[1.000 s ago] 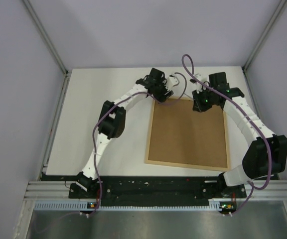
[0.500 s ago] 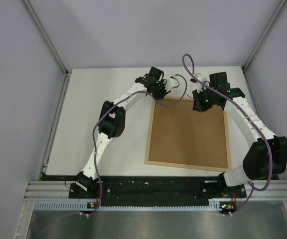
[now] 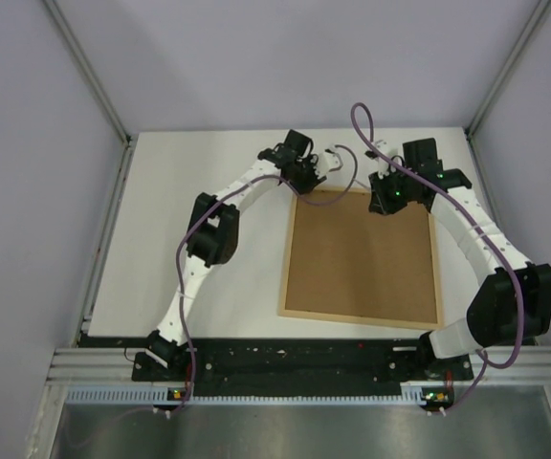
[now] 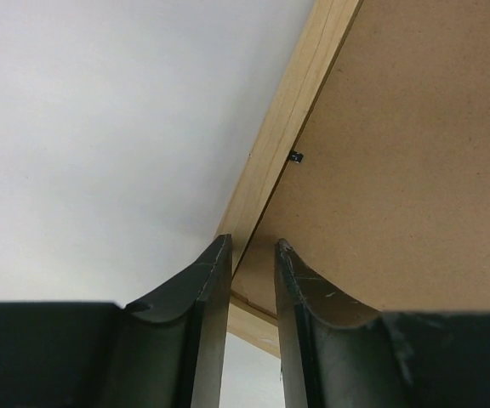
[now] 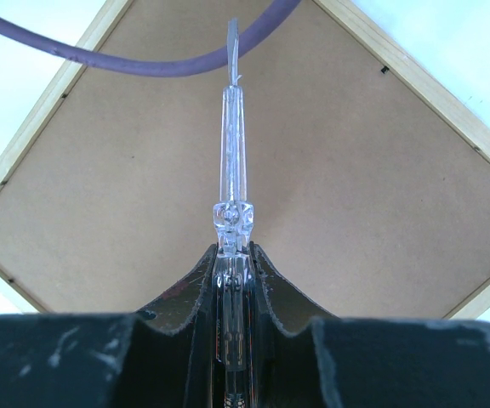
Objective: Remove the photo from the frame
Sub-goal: Adjust the photo frame at the center of the board.
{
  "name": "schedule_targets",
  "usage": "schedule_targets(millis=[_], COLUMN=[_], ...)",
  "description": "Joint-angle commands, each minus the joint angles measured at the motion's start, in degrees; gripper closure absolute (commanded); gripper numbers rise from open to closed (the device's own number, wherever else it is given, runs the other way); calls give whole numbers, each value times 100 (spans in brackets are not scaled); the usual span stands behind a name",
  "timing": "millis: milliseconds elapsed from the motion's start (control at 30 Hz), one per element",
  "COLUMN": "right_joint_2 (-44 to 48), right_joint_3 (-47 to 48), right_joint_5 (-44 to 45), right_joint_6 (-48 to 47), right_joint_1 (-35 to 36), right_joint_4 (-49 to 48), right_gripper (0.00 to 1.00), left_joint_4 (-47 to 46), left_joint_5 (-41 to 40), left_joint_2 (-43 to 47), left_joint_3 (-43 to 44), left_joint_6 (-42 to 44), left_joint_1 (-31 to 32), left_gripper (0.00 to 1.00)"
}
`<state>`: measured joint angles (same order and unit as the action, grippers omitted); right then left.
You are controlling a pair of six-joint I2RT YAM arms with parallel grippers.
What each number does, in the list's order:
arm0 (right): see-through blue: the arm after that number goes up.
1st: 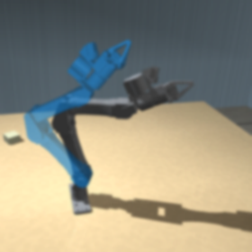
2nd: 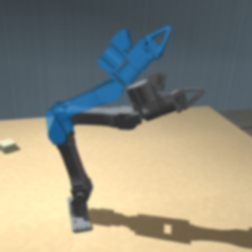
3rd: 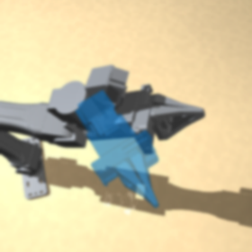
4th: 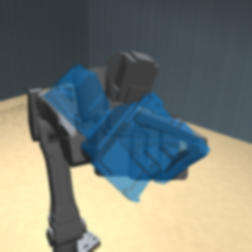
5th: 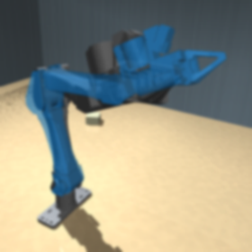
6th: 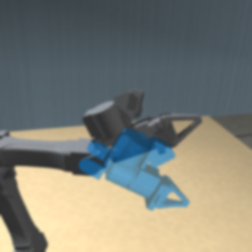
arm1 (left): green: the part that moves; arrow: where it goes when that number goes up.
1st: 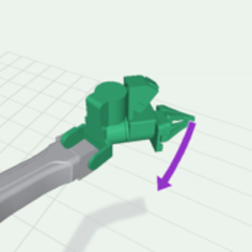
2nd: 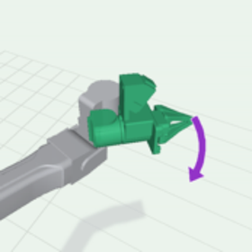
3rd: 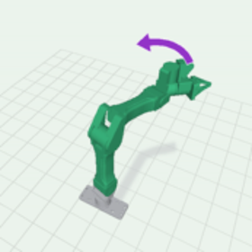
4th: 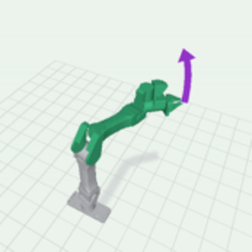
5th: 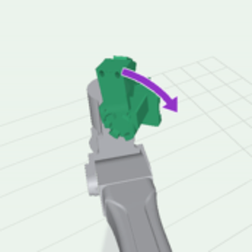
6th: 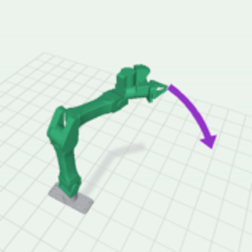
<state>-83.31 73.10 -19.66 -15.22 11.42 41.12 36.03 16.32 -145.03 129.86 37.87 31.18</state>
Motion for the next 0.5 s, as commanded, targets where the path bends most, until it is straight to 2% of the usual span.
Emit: schedule_targets(millis=[0,133,467], right_joint_2=[262,280,297], right_joint_3=[46,55,90], right_joint_5=[-117,-117,-187], right_joint_6=[37,55,81], right_joint_1=[-70,-61,-70], right_joint_4=[-149,-157,-149], right_gripper=[100,100,100], left_joint_4=[887,1212,1327], left_joint_5=[-31,-296,-1376], left_joint_2=[-60,-236,-271], left_joint_3=[-164,144,259], left_joint_6=[89,-25,-263], left_joint_1=[-173,-209,-244], left_gripper=[67,67,67])
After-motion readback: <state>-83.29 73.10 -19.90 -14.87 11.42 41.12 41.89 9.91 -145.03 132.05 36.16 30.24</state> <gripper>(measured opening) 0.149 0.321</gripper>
